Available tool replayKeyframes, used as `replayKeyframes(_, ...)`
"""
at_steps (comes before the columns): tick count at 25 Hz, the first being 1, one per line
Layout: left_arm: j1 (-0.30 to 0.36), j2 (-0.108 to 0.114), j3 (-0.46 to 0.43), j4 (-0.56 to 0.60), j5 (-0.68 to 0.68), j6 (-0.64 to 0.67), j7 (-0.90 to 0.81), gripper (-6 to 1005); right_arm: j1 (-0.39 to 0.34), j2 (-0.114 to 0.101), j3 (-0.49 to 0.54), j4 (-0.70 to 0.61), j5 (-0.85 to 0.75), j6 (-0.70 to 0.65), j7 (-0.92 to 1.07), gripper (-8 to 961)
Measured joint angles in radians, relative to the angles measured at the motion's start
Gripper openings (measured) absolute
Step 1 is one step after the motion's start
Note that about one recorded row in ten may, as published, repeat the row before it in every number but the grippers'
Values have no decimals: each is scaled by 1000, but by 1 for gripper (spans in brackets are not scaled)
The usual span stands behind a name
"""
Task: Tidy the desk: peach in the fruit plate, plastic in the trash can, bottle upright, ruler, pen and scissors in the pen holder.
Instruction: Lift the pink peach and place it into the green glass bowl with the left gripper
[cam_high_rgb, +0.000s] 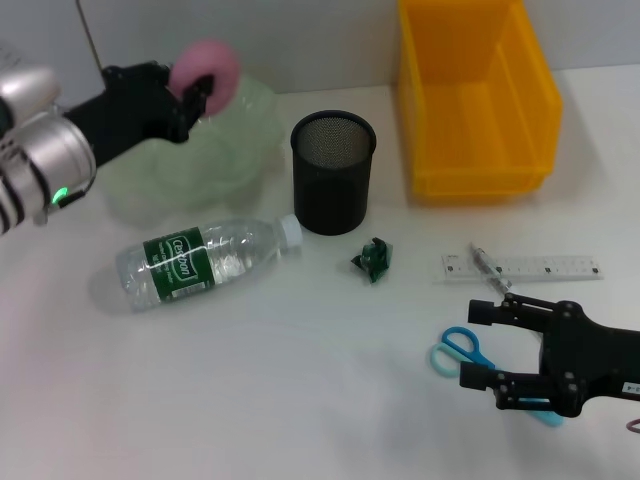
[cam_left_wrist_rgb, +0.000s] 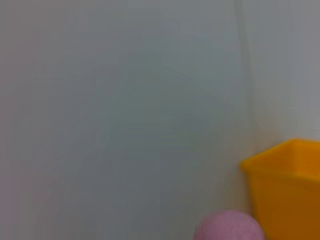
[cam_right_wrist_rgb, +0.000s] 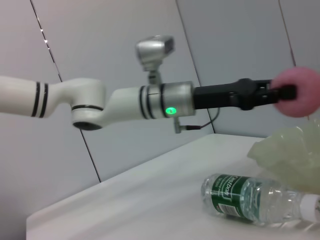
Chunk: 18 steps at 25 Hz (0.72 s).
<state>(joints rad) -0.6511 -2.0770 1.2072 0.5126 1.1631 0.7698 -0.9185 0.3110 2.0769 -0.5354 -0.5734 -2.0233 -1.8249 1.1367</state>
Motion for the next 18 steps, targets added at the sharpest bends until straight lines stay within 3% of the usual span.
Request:
replayKeyframes(4, -50, -1, 8, -26, -4, -109, 10, 316, 2, 0, 0, 3, 0, -1, 0, 805)
replayKeyframes(8, -56, -2, 11, -27, -6, -126, 7, 341, 1, 0, 0, 3, 0, -3, 0, 805)
replayKeyframes(13, -40, 2, 11, -25, -8, -101, -1, 612, 2, 0, 0, 3, -1, -4, 0, 805)
replayKeyframes(18, -13, 4, 12, -14, -7, -62, -5, 715, 5, 0, 0, 3, -2, -4, 0, 805)
